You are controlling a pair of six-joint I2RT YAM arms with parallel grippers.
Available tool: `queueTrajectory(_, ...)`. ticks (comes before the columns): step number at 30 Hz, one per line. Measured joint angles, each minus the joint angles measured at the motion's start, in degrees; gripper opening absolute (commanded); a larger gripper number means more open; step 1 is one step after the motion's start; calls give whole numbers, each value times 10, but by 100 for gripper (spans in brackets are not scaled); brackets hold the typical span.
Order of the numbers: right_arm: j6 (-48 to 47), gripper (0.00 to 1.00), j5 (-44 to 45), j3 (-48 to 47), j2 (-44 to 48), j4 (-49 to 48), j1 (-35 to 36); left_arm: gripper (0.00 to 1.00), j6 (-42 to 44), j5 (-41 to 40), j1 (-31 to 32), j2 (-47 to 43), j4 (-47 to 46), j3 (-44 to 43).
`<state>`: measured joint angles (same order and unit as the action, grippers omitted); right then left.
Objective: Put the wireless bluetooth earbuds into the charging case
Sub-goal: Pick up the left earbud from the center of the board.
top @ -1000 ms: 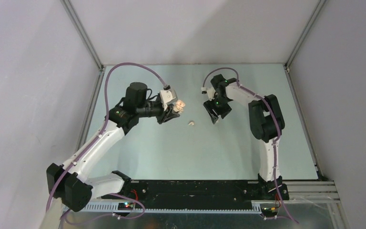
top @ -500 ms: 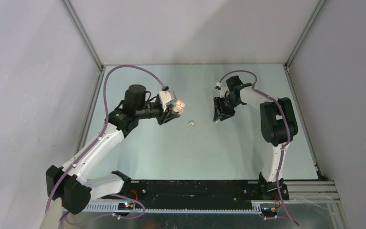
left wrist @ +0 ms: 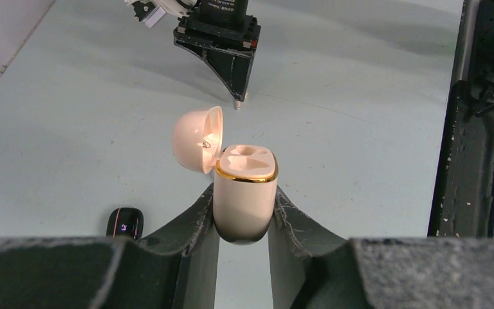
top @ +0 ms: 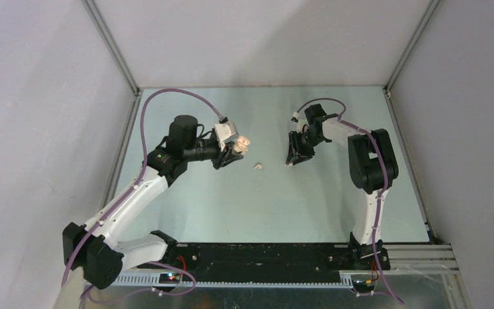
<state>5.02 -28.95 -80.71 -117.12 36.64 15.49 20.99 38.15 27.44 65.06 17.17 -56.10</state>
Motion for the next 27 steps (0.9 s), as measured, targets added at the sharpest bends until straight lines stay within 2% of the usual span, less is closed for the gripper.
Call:
queueTrajectory(8, 15, 39, 3, 8, 2, -13, -1, 1, 0, 0, 0, 0, -2, 1)
queueTrajectory(15, 23, 26, 10, 12, 3, -19, -1, 1, 0, 0, 0, 0, -2, 1)
queueTrajectory(20, 25, 25, 19, 12, 3, -21, -1, 1, 0, 0, 0, 0, -2, 1)
queueTrajectory(24, 25, 18, 21, 12, 3, -21, -1, 1, 0, 0, 0, 0, -2, 1)
queueTrajectory(27, 24, 18, 21, 12, 3, -21, -1, 1, 0, 0, 0, 0, -2, 1)
